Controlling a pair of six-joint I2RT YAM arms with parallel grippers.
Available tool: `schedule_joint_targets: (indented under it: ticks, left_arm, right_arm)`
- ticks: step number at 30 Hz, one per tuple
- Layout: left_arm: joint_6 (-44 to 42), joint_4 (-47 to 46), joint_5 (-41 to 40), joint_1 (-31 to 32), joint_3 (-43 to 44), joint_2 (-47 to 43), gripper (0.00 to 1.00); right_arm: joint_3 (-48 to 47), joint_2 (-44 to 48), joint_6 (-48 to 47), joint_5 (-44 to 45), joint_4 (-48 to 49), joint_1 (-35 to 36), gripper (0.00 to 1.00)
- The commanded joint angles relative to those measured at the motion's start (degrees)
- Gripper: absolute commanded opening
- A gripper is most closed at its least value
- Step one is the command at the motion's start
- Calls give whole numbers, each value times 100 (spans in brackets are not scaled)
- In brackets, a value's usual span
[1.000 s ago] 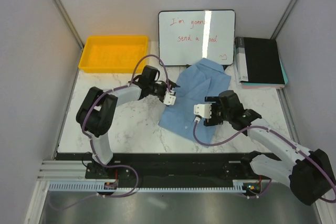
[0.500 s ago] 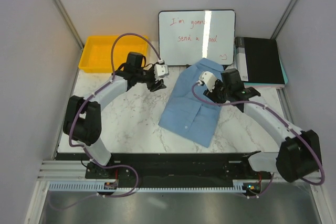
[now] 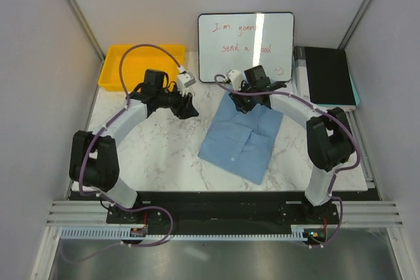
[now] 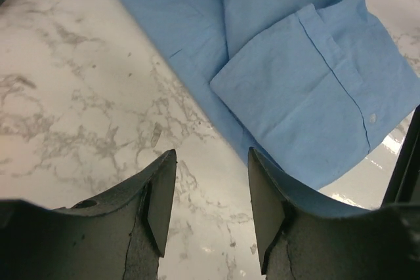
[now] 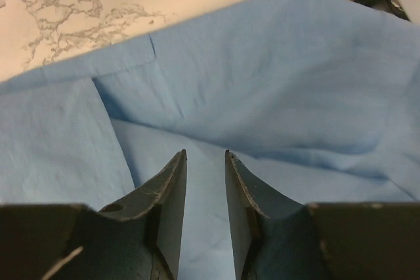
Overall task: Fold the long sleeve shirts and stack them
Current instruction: Fold the shirt
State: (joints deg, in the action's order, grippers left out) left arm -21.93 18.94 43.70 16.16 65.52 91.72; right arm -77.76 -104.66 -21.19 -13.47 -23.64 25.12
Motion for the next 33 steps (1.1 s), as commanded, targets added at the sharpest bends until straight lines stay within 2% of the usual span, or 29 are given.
schedule_joint_targets:
  ticks: [1,6,9,12,15,19,22,25,29,33]
  left_arm:
    - [1138,-207,191,-605,-223,-769,55]
    - [1823,-136,367,-1351,-460,-1288,55]
    - [2078,-66,437,-1589,-679,-1631,55]
    - [2421,-39,446,-1790,-995,-1991,55]
    - [2650,-39,385,-1827,-1260,-2272,55]
    - [2931,-162,288,-1871,-1462,-2299,55]
    - [3142,-521,463,-1871,-1542,-1940,54]
    - [3458,-1040,499,-1731,-1411,-1229,55]
    - [3757,-1637,210,-1021,-841,-280,56]
    - [3916,-1868,-290,-466,-146,626,56]
  right_arm:
    - [-372,-651,-6,-85,87,291,37]
    - [-188,-1012,-421,-164,26,642,35]
    - [-65,-1074,-806,-296,-175,940,34]
    - [312,-917,-1394,-173,-255,1431,33]
    - [637,-732,-1886,-419,-517,1854,32]
    - [1183,-258,-2547,-586,-695,1996,27]
    - [1342,252,-2540,-594,-712,1883,30]
    - [1018,779,-1989,-1139,-695,1549,35]
    - [411,1105,-1119,-1719,-677,847,37]
    - [174,983,-781,-1528,-782,100,37]
